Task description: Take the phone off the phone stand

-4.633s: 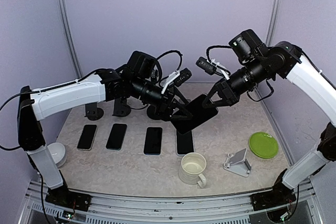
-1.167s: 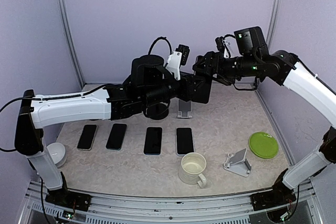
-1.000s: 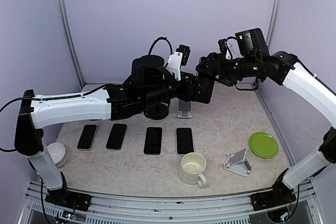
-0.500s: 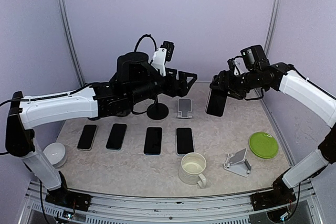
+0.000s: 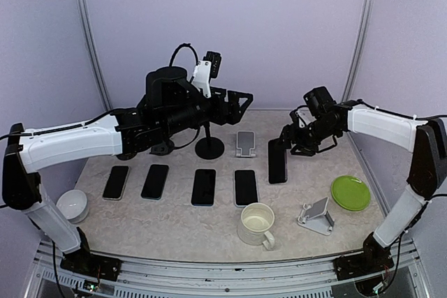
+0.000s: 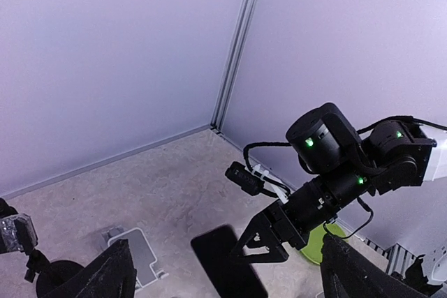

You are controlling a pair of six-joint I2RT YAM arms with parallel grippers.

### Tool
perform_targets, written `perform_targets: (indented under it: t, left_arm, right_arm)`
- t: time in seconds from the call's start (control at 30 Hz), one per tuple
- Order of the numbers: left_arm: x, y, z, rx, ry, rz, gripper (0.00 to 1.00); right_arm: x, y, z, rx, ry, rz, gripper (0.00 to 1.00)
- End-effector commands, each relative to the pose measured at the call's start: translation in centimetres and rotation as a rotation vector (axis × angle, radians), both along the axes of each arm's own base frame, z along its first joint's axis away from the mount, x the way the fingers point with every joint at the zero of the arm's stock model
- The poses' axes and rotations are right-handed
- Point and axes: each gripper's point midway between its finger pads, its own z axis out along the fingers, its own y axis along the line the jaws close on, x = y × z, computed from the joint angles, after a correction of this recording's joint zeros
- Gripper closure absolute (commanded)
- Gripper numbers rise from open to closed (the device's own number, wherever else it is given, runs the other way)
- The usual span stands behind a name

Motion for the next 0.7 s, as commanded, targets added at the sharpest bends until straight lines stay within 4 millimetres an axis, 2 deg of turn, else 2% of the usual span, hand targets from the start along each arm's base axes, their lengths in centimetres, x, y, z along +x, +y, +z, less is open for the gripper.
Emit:
perform_targets:
  t: [0.0,0.17,0.3,0.47,0.67]
  left_arm:
    - [0.0,1.4,1.1,-0.015,-0.020,0.001,0.11]
    - [0.4,2.5,1.1,-0.026,-0.019,0.018,0.11]
    - [0.4,2.9,1.0,-0.021,-0.023,0.022,0.11]
    - [0.9,3.1,-0.1,-0.006,-0.006,0.039,0.11]
    - [1.4,3.6,-0.1,-0.006,-0.006,0.069,0.11]
  right_arm:
    - [0.6,0.8,-1.9,0.010,0.015,0.060,0.67]
    - [0.5,-0.2,-5.4,-0.102,0.098,0.086,0.66]
    - [1.8,0.2,-4.6,-0.102,0.059,0.085,0.53]
    - [3.4,1.1,-5.0,-0.104,0.078,0.014,0.34]
    - [4.2,1.9,-7.0,-0.198,0.085,-0.034,0.28]
